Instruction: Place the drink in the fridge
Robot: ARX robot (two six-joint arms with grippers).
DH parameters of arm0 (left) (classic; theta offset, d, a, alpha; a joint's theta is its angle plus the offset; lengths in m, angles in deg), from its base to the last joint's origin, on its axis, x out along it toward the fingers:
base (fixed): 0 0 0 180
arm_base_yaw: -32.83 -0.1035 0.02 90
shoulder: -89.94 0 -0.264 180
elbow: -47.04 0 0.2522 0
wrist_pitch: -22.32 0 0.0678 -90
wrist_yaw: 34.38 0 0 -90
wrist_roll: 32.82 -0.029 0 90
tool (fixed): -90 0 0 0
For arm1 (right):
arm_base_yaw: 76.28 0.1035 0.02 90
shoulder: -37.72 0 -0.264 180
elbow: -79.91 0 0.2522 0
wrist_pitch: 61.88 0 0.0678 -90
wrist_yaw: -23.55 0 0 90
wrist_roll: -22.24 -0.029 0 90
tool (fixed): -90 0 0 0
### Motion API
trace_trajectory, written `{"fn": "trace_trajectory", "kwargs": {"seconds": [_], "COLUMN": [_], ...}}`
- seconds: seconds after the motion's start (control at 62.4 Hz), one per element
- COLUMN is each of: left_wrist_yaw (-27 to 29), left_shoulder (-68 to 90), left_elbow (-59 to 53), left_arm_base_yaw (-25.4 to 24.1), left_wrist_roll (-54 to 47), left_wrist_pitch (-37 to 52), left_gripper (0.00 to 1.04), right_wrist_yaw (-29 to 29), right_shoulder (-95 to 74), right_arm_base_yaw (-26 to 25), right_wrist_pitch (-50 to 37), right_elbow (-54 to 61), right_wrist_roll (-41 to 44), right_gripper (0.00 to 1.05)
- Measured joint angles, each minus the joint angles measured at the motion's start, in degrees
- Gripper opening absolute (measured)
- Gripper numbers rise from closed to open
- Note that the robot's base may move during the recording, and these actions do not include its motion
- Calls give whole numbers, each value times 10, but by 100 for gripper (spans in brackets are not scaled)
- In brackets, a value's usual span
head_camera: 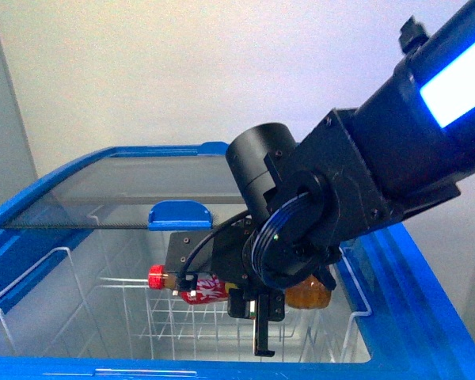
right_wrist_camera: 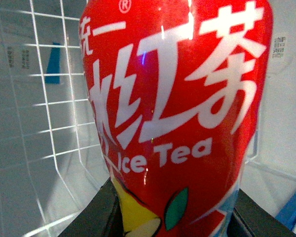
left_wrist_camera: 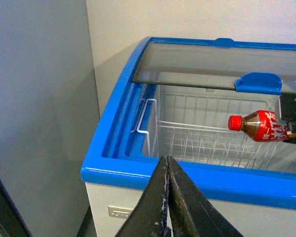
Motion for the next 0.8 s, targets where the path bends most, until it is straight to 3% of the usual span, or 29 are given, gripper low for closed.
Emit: {"fn": "trace_trajectory", "kwargs": {"seconds": [0.272,0.561,0.705,0.801], "left_wrist_yaw": [0,0,0,0], "left_shoulder": [0,0,0,0], "left_elbow": [0,0,0,0], "left_arm_base_yaw": [0,0,0,0], "left_wrist_roll": [0,0,0,0], "left_wrist_pitch": [0,0,0,0], "left_gripper": [3,3,3,3], "right_wrist_yaw": [19,-16,-21,-78], "right_shoulder": [-34,-15,21,80], "right_arm_base_yaw": [17,22,5,-27], "right_wrist_pitch": [-51,-21,20,48], "right_elbow": [-3,12,50,92], "right_wrist_roll": [-12,-47,-106,-183], "right_gripper": [37,98,97,97]}}
